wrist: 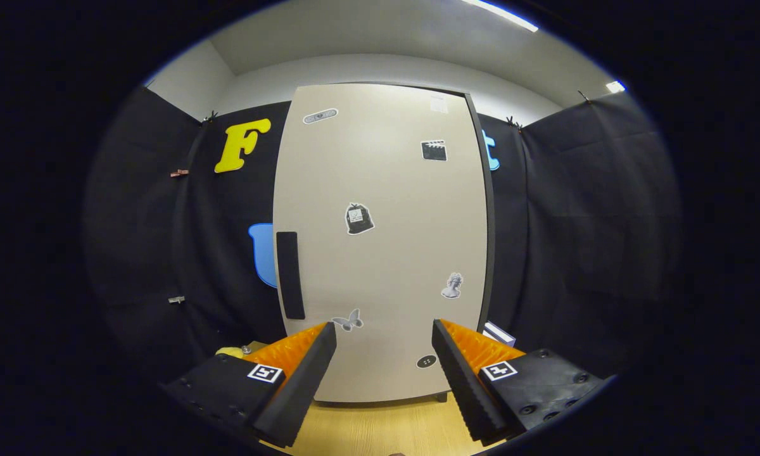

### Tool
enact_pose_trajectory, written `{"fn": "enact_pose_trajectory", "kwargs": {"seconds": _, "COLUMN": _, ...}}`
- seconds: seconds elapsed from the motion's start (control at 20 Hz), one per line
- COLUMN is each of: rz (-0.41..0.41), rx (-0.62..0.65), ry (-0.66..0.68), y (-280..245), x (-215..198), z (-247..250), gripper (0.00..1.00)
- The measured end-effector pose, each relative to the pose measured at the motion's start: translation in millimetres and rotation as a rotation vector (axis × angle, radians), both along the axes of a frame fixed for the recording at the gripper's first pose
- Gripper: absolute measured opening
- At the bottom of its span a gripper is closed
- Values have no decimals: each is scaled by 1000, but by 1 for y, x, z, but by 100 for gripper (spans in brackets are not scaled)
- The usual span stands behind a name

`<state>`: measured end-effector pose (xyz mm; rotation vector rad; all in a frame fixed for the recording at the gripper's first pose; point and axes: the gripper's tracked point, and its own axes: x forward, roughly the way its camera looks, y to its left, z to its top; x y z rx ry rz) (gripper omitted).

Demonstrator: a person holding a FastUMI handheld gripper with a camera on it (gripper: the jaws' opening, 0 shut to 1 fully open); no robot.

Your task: Open the shoe cabinet door, grab the shoes and put them into the shoe cabinet, then close the shoe cabinet door.

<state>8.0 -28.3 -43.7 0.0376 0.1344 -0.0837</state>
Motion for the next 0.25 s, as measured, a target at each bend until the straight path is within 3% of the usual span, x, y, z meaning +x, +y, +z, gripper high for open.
{"fn": "enact_pose_trajectory", "kwargs": {"seconds": 0.25, "rz": -13, "rx": 3, "ry": -2, "y": -1, "x": -1, "z": 3, "gripper": 98}}
